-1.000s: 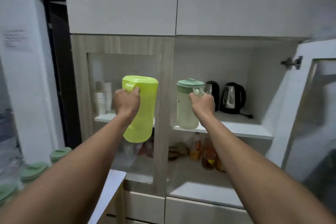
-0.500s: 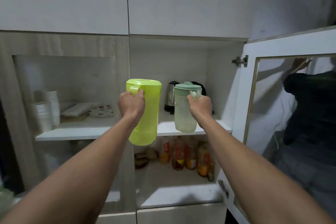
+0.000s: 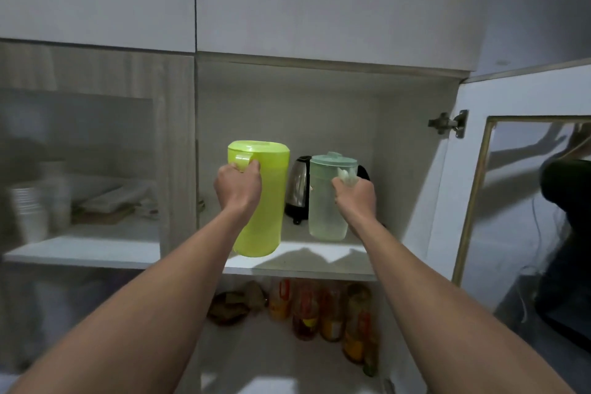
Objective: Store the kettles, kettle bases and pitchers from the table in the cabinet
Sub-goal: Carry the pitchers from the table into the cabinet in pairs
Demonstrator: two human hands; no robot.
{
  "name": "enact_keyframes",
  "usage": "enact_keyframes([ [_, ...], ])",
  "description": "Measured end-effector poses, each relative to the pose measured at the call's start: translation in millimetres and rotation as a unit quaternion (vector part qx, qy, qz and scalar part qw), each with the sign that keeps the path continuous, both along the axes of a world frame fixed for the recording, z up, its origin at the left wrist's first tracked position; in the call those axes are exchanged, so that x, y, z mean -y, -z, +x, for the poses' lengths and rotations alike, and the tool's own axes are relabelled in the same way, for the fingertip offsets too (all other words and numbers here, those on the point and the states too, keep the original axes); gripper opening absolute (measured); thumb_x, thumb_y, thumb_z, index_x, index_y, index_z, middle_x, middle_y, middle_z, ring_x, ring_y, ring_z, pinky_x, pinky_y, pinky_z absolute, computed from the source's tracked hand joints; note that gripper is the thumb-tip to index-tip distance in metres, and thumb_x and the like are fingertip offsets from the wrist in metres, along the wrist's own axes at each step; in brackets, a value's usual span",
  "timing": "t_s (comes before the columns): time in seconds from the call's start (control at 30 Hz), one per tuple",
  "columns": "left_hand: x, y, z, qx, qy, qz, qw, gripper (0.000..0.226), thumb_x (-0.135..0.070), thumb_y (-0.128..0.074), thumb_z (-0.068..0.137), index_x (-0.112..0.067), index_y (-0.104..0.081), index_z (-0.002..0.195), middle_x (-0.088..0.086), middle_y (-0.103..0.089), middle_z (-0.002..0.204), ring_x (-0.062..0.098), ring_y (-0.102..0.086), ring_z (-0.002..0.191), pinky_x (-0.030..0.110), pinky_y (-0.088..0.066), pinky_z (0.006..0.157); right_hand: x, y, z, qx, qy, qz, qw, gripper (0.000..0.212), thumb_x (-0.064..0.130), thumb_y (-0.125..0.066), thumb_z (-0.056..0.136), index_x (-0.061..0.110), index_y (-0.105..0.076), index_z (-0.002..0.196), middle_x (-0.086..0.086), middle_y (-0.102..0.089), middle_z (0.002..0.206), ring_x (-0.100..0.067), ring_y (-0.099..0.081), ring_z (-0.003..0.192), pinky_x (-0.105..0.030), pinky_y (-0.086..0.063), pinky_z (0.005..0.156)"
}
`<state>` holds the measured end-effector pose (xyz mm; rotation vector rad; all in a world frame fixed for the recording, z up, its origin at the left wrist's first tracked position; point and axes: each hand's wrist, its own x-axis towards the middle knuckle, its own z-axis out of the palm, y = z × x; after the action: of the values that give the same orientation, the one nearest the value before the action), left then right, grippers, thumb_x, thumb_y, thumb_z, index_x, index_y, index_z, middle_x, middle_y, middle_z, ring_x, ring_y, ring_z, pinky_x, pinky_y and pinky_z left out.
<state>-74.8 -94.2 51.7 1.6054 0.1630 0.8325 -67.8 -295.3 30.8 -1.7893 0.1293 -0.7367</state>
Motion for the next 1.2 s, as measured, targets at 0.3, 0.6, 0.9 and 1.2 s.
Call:
enact_keyframes([
  [0.3,14.2,11.8,81.1,-0.021,-0.039,-0.006,0.999,0.036,-0.03,-0.061,0.083,0.005,-0.063,0.073,0.005,-0.052,0.057,0.028,-0.052,0.06,0.034,-0.04,0.059,2.8,16.9,95.6,-0.023,-0.033,0.003,0.999,0.018,0.028,-0.064,0.087,0.011,-0.071,0.084,-0.005,-0.07,0.077,-0.025,-0.066,0.076,-0.03,-0.046,0.067],
  [0.6,-1.6,31.6,166.4,-0.04,-0.068,0.02,0.997,0.037,-0.035,-0.06,0.083,-0.001,-0.065,0.069,0.024,-0.069,0.076,0.04,-0.067,0.079,0.046,-0.054,0.073,-22.2,33.8,174.8,-0.049,-0.018,0.007,0.999,0.029,0.03,-0.067,0.088,0.004,-0.075,0.097,-0.015,-0.074,0.094,-0.03,-0.069,0.09,-0.028,-0.043,0.069],
  [0.9,-19.2,44.5,231.5,-0.104,-0.117,0.024,0.987,0.039,-0.033,-0.059,0.088,0.005,-0.071,0.087,0.027,-0.071,0.092,0.039,-0.068,0.091,0.038,-0.05,0.077,-54.1,58.1,263.8,-0.071,-0.061,-0.053,0.994,0.022,0.026,-0.06,0.095,0.008,-0.073,0.094,-0.02,-0.071,0.099,-0.039,-0.068,0.103,-0.03,-0.038,0.068],
  [1.2,-38.3,70.4,302.8,-0.08,-0.151,0.039,0.985,0.038,-0.029,-0.062,0.088,0.006,-0.069,0.077,0.029,-0.07,0.086,0.043,-0.066,0.089,0.046,-0.052,0.082,-86.6,95.9,352.1,-0.05,-0.118,-0.056,0.99,0.026,0.014,-0.064,0.093,0.0,-0.065,0.072,-0.026,-0.066,0.08,-0.037,-0.064,0.078,-0.032,-0.031,0.061],
])
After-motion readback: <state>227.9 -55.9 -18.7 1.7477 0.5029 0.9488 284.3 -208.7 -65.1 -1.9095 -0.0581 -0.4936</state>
